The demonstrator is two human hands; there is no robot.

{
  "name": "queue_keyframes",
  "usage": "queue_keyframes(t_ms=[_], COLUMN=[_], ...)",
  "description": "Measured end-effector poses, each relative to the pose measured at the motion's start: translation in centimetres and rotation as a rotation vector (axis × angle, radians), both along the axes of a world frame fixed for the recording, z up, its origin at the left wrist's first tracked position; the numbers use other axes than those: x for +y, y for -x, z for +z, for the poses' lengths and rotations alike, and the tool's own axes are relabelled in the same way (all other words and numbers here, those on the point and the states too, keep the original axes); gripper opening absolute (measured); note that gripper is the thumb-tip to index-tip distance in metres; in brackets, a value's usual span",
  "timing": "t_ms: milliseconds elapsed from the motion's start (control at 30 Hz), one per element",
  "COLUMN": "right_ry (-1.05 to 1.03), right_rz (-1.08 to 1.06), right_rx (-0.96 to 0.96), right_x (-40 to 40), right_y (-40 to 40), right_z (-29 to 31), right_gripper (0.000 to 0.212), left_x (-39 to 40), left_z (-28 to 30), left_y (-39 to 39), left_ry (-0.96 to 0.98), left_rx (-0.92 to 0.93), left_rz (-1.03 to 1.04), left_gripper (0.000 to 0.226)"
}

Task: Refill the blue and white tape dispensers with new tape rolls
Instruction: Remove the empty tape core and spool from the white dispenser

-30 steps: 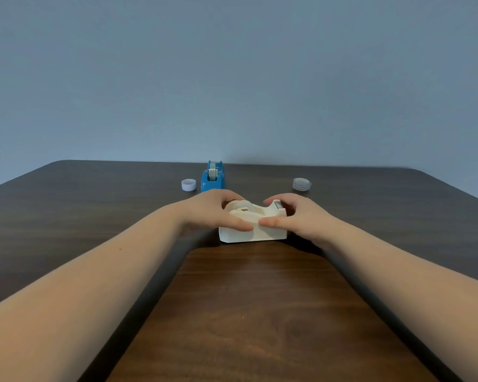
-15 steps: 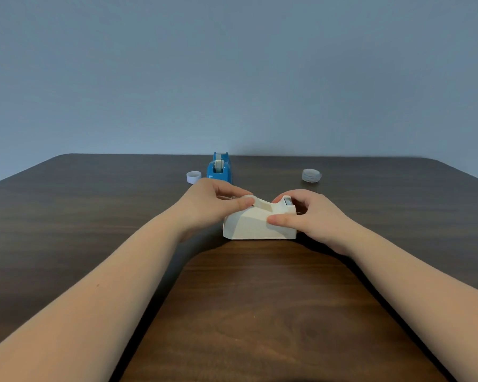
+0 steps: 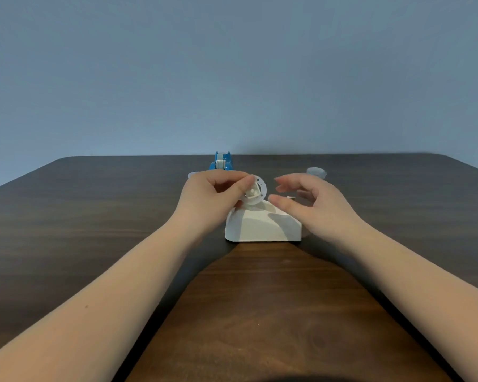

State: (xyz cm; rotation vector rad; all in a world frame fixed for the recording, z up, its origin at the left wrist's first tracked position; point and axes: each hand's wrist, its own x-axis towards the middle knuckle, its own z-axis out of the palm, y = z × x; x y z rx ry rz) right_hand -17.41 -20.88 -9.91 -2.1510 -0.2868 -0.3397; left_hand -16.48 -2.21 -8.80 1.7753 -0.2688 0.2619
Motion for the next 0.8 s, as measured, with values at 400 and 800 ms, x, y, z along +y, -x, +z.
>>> queue_keyframes(t_ms=[400,800], right_ry=[-0.011,-0.057], right_rz=[-0.001,0.047], right_rx=[-0.149,-0.129], right_x=[1.5,1.3], right_y=[1.6,1.9], right_z=[1.2,1.6], right_gripper=[0.019,0.021], left_x=[-0.7,-0.5], left_z=[1.0,1.5], left_y=[1.5,1.5], left_ry=[0.099,0.380], left_rx=[0.073,0.283], left_rz=[-0.174,-0.311], left_gripper=[0.017,0.017])
